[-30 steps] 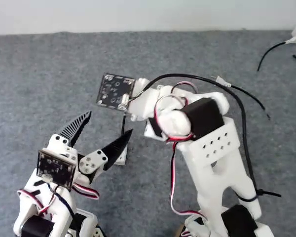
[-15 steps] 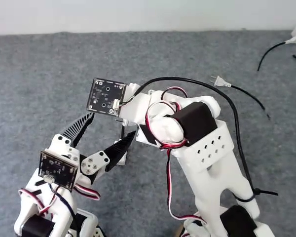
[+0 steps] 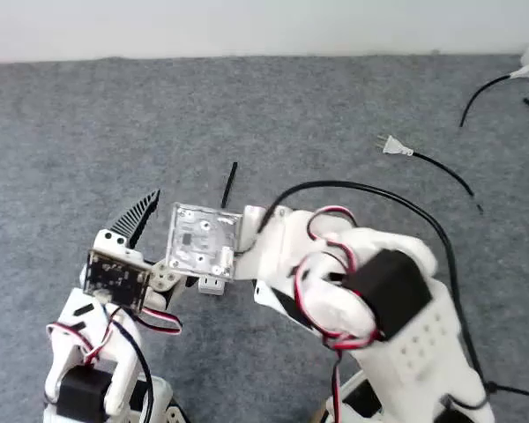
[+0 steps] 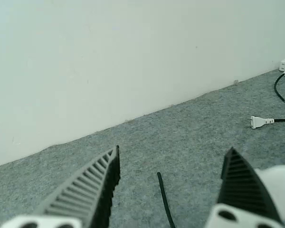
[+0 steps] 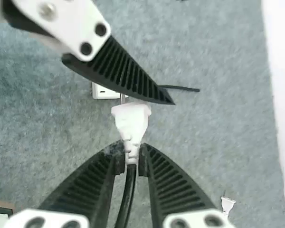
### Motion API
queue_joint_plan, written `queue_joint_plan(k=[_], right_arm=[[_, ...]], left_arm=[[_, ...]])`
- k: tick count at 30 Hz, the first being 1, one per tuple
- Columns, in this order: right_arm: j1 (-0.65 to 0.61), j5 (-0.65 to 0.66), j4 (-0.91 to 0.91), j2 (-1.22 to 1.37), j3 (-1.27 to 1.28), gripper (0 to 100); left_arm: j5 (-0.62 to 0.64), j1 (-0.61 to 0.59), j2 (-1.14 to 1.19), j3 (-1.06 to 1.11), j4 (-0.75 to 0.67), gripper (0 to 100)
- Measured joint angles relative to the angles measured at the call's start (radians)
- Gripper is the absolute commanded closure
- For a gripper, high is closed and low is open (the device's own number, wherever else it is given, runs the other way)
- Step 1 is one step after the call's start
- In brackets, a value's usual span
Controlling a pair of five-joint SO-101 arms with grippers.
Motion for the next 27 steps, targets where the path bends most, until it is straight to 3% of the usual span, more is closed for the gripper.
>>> queue_joint_plan(k=[22, 27], right_arm=[[0.003, -0.032, 0.0, -0.003, 0.02, 98.9], [0.0, -0.032, -0.009, -0.003, 0.081, 98.9]], left_arm=[[0.005, 0.038, 0.002, 0.063, -0.002, 67], [0.005, -0.098, 0.002, 0.063, -0.011, 67]])
